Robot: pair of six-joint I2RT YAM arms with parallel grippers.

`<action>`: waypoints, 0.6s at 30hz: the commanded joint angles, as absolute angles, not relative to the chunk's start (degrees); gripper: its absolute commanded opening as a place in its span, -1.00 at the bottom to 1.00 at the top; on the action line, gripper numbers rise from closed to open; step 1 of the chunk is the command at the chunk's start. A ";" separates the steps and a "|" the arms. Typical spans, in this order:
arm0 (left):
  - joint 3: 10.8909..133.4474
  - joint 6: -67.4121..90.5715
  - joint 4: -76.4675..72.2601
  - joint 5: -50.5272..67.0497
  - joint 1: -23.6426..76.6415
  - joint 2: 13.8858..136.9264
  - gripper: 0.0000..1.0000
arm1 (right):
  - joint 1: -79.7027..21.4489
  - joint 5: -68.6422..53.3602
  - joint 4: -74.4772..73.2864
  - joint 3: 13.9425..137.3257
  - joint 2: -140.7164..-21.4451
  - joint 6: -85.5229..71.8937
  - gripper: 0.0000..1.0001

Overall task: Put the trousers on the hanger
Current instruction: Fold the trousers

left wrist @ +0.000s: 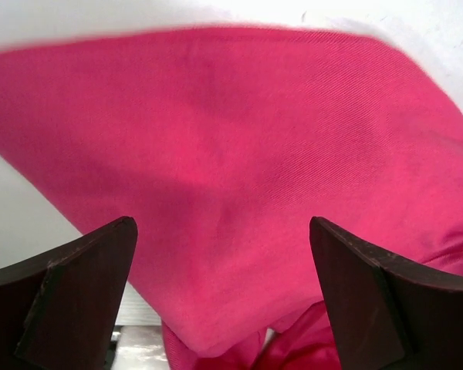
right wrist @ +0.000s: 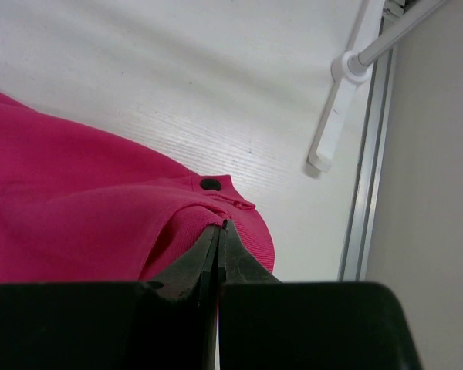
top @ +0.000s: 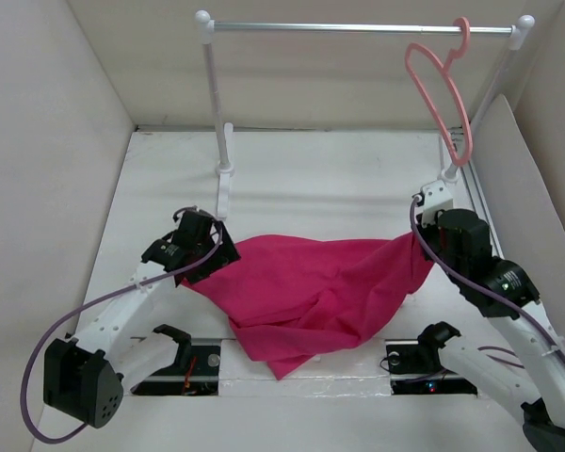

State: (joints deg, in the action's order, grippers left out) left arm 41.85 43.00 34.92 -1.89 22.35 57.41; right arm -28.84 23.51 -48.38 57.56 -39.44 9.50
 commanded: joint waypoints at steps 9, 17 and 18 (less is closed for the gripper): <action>27.43 66.71 34.02 -6.33 22.94 48.95 0.33 | -27.42 17.49 -38.41 64.51 -45.53 14.85 -1.00; 21.10 66.98 24.28 -5.80 22.41 52.73 -0.64 | -26.89 15.21 -38.58 63.90 -46.05 15.64 -1.00; 22.05 66.62 24.78 -7.72 22.41 53.43 -0.89 | -26.89 15.21 -38.76 64.07 -46.05 15.82 -1.00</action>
State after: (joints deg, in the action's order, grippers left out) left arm 23.16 66.15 27.90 -5.19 22.74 51.75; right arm -27.44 16.38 -43.05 61.45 -46.54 14.92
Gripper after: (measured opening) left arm 0.146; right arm 0.010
